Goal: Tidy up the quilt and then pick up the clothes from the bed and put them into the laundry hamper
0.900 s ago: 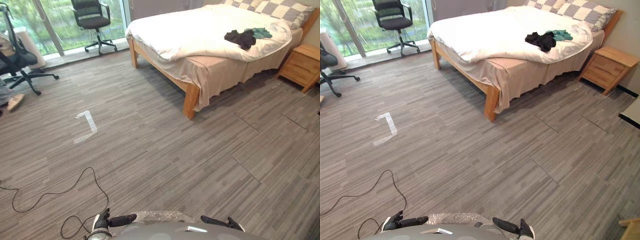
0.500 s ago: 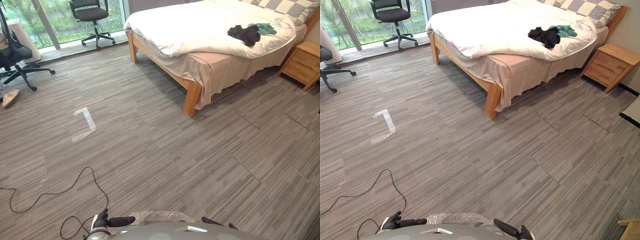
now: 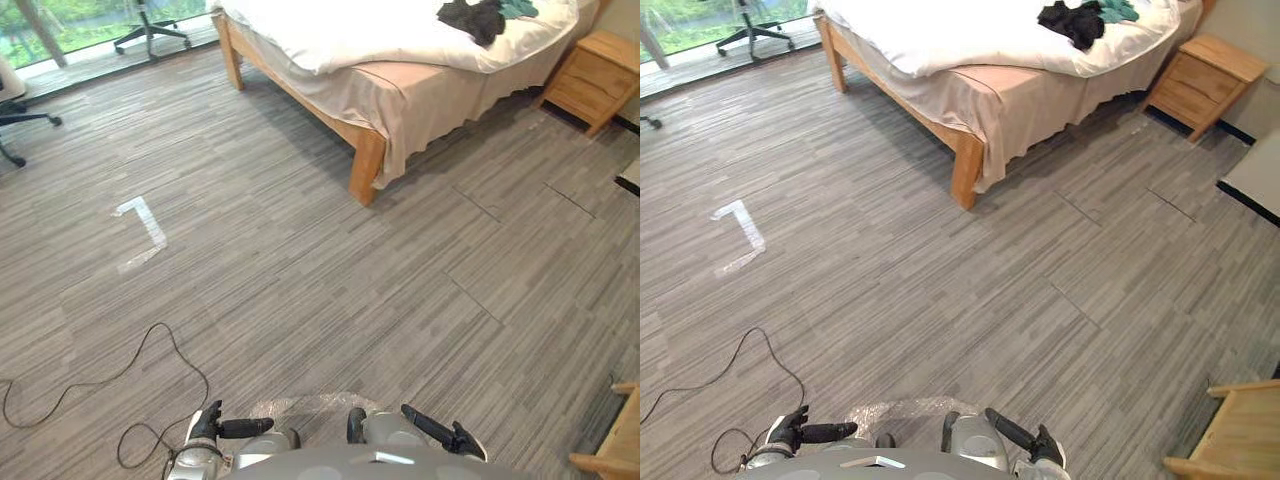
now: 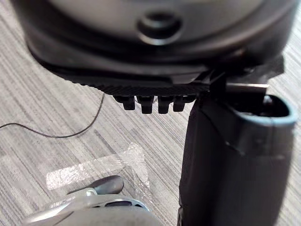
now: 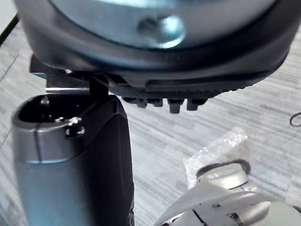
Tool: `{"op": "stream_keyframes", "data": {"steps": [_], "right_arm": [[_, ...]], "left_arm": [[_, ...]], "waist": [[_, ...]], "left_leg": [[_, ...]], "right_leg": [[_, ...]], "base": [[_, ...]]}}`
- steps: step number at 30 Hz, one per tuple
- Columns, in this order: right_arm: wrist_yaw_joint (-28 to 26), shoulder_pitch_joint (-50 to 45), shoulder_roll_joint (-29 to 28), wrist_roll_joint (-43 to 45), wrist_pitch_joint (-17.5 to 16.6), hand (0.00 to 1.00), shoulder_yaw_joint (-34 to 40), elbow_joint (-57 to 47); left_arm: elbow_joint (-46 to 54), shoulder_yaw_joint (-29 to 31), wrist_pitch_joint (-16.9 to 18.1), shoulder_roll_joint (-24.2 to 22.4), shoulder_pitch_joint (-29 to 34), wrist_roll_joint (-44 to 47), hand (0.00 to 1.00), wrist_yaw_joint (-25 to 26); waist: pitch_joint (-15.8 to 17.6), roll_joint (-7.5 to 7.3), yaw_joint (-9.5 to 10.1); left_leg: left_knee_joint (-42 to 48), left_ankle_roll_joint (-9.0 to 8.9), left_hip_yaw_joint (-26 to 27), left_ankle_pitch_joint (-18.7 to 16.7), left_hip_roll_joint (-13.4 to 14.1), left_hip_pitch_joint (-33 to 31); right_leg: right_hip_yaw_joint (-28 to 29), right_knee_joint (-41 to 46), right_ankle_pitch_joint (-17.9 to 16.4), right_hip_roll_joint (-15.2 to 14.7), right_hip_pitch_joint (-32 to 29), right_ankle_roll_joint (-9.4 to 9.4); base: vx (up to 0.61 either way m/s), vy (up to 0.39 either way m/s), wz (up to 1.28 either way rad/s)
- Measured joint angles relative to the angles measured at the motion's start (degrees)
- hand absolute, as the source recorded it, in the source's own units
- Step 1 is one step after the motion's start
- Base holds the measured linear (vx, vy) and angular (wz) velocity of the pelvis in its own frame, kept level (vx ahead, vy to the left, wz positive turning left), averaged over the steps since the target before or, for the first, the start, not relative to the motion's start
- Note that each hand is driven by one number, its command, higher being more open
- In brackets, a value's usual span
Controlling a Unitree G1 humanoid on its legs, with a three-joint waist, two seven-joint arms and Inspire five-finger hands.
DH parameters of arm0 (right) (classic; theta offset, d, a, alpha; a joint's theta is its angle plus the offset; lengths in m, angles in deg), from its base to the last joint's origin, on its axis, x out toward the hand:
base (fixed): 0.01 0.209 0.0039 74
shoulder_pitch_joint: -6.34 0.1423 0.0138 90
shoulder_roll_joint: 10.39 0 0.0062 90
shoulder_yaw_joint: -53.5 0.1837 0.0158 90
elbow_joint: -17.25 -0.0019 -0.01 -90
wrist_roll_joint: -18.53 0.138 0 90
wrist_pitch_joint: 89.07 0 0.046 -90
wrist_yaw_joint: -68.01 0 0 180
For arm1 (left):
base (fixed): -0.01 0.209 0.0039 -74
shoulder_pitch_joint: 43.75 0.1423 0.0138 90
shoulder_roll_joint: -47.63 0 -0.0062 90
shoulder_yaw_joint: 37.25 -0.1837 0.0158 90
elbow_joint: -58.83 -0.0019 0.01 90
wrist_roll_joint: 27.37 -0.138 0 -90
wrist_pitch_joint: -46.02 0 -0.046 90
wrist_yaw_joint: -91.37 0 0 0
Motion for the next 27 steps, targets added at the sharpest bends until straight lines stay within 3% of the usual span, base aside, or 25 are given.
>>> {"op": "stream_keyframes", "data": {"steps": [1,2,5,6,7,9,10,11,12,13,14,15,16,17,18,20,22,23,24,25,26,27], "right_arm": [[0.1,0.3,-0.4,0.6,-0.1,1.0,1.8,0.0],[0.1,0.4,-0.6,1.1,-0.1,1.0,2.4,0.0],[0.1,1.0,-0.6,4.6,-0.1,1.0,4.2,-0.1],[0.1,1.5,-0.1,6.2,-0.1,1.0,4.2,-0.6],[0.0,1.6,0.0,7.7,-0.2,1.0,4.4,-1.3],[-0.3,1.6,-0.2,9.8,-0.2,1.0,4.6,-1.7],[-0.4,0.7,-0.5,10.9,0.0,1.0,4.4,-1.5],[-0.5,0.2,-0.7,11.1,0.0,1.0,4.3,-1.3],[-1.0,0.7,-0.3,12.4,0.5,1.0,5.4,-0.1],[-1.1,1.9,1.2,12.9,0.6,1.0,5.9,1.6],[-1.0,2.3,1.3,12.8,0.6,1.0,5.9,1.9],[-1.0,2.5,1.2,12.8,0.6,1.0,6.0,2.0],[-0.9,2.6,1.4,12.8,0.5,1.0,5.9,2.1],[-0.5,2.6,1.9,12.7,0.4,1.0,5.0,2.3],[-0.1,2.7,2.2,12.3,0.4,1.0,3.8,2.4],[1.2,4.1,3.5,9.6,0.3,1.0,-1.6,2.5],[1.4,6.0,4.9,7.8,0.3,1.0,-3.5,3.5],[1.7,8.9,4.9,6.0,0.5,1.0,-3.7,4.5],[1.7,9.8,4.8,5.9,0.5,1.0,-3.7,4.5],[1.8,10.7,4.3,5.9,0.4,1.0,-3.6,4.3],[1.8,10.9,4.0,5.2,0.3,1.0,-3.5,4.0],[1.8,10.7,3.8,3.7,0.2,1.0,-2.7,2.9]], "left_arm": [[-0.3,0.0,-0.4,0.1,-0.2,-0.1,1.0,0.0],[-0.5,0.0,-0.7,0.2,-0.3,-0.1,1.0,0.0],[-0.6,0.0,-1.0,-0.4,-1.4,-0.1,1.0,-0.5],[-0.6,0.1,-0.9,-1.0,-2.0,-0.1,1.0,-0.5],[-0.6,0.5,-0.9,-1.5,-2.6,-0.1,1.0,-0.6],[-0.7,1.0,-0.9,-1.4,-2.6,-0.1,1.0,-1.1],[-1.0,2.1,-0.8,-1.1,-2.1,-0.1,1.0,-1.4],[-1.2,2.7,-0.8,-0.9,-1.6,-0.1,1.0,-1.7],[-1.2,3.8,-0.6,-1.7,-1.6,-0.1,1.0,-1.6],[-1.1,5.0,0.2,-3.4,-2.3,-0.1,1.0,-1.9],[-0.8,5.2,0.8,-3.8,-2.4,0.0,1.0,-1.9],[-0.5,5.4,1.0,-4.0,-2.4,0.0,1.0,-2.0],[0.1,5.8,1.3,-4.3,-2.3,0.2,1.0,-2.3],[1.0,7.0,1.3,-4.2,-2.2,0.5,1.0,-2.6],[1.5,7.4,1.3,-4.2,-2.0,0.6,1.0,-2.6],[4.4,7.5,1.9,-4.3,-2.0,2.5,1.0,-2.3],[5.3,7.6,1.9,-5.0,-3.0,3.7,1.0,-2.2],[6.7,7.8,2.0,-5.1,-3.6,5.5,1.0,-2.2],[7.0,7.9,2.1,-5.1,-3.8,5.7,1.0,-2.0],[7.4,7.8,2.7,-5.2,-4.2,6.5,1.0,-1.7],[7.4,7.9,2.9,-5.3,-4.3,7.0,1.0,-1.7],[7.6,7.8,2.9,-5.6,-4.5,7.1,1.0,-1.6]], "waist": [[0.2,0.22,-0.84],[0.2,0.23,-1.04],[0.9,2.09,-2.17],[1.7,3.64,-2.56],[2.2,4.49,-2.64],[2.4,4.05,-2.84],[2.5,3.27,-2.87],[2.4,2.81,-3.08],[2.9,4.1,-3.39],[3.4,7.1,-3.86],[3.3,7.16,-3.7],[3.3,7.14,-3.81],[3.3,7.57,-3.87],[3.5,7.57,-3.5],[3.8,7.07,-3.27],[3.9,5.99,-0.98],[4.2,5.59,-0.01],[4.6,4.87,1.34],[4.8,4.72,1.65],[5.1,4.06,2.39],[5.2,3.96,2.68],[5.1,3.94,2.9]], "left_leg": [[0.0,-0.55,0.5,-0.4,0.6,1.0],[0.0,-1.04,0.9,-0.8,1.1,1.4],[0.2,-3.87,2.9,-2.6,6.8,2.5],[0.0,-5.36,4.2,-3.2,9.9,3.0],[-0.6,-6.03,6.0,-3.2,12.1,3.8],[-1.1,-7.4,8.3,-2.7,13.0,5.8],[-1.1,-10.77,10.8,-2.7,13.2,9.4],[-1.0,-11.65,11.1,-2.7,13.2,11.1],[0.0,-13.92,12.0,-1.9,15.1,13.1],[7.2,-14.55,12.1,2.3,19.2,11.2],[14.1,-12.97,11.1,7.2,20.8,7.8],[19.1,-10.05,9.6,11.1,21.8,5.4],[31.5,-4.7,7.3,14.5,24.4,0.2],[44.3,-1.58,6.3,11.9,26.4,-3.2],[49.2,-1.98,4.7,9.4,26.2,-4.9],[59.8,-5.05,0.9,1.3,21.4,-13.0],[59.3,-5.47,2.3,-1.9,18.2,-18.8],[54.1,-4.46,6.1,-4.5,15.3,-23.3],[50.7,-4.35,7.7,-5.2,14.3,-24.7],[41.6,-4.06,10.7,-5.4,12.2,-26.7],[36.5,-3.41,12.5,-4.8,11.1,-27.6],[27.0,-1.22,15.8,-2.0,8.9,-29.0]], "right_leg": [[-3.0,3.2,-1.8,-1.1,-1.4,-2.4],[-3.7,3.5,-2.2,-1.4,-2.1,-3.13],[-7.4,1.2,-2.5,-1.0,-7.2,-3.07],[-8.1,-0.4,-1.5,-0.7,-10.6,-1.74],[-8.5,-4.0,1.2,-1.6,-14.1,-0.12],[-9.6,-11.4,6.5,-3.1,-16.2,0.44],[-9.9,-18.8,11.1,-4.4,-15.5,0.55],[-10.3,-18.7,13.5,-5.1,-15.0,-0.43],[-10.9,-14.2,19.5,-4.7,-15.4,-4.97],[-11.1,-7.4,14.0,-2.6,-16.8,-7.54],[-10.9,-6.5,11.2,-1.9,-16.5,-8.03],[-10.7,-6.8,9.6,-1.3,-15.5,-7.93],[-10.3,-8.8,7.5,1.2,-12.0,-8.11],[-9.2,-11.9,6.4,4.3,-6.6,-8.15],[-8.9,-13.6,6.0,5.5,-3.7,-8.26],[-5.4,-18.6,4.0,8.8,4.6,-8.74],[-2.8,-21.0,3.7,9.8,8.2,-9.12],[-0.1,-23.7,3.7,10.0,11.8,-9.07],[0.6,-24.9,3.6,10.0,13.6,-8.92],[1.1,-27.3,3.1,9.8,17.0,-8.28],[1.3,-28.5,2.6,9.7,18.8,-8.03],[1.2,-30.8,1.2,9.7,21.9,-7.81]], "base": [[0.15,-0.025,-0.32],[0.22,-0.026,-0.3],[0.28,-0.114,-0.28],[0.35,-0.204,-0.4],[0.47,-0.284,-0.48],[0.55,-0.338,-0.5],[0.63,-0.399,-0.38],[0.68,-0.44,-0.32],[0.65,-0.526,-0.26],[0.64,-0.557,-0.44],[0.62,-0.58,-0.39],[0.7,-0.566,-0.31],[0.7,-0.517,-0.36],[0.81,-0.54,-0.42],[0.61,-0.361,-0.57],[0.56,-0.307,-0.7],[0.48,-0.168,-0.79],[0.65,-0.172,-0.9],[0.65,-0.123,-0.89],[0.44,-0.049,-0.45],[0.54,-0.034,-0.37],[0.56,0.014,-0.11]]}}
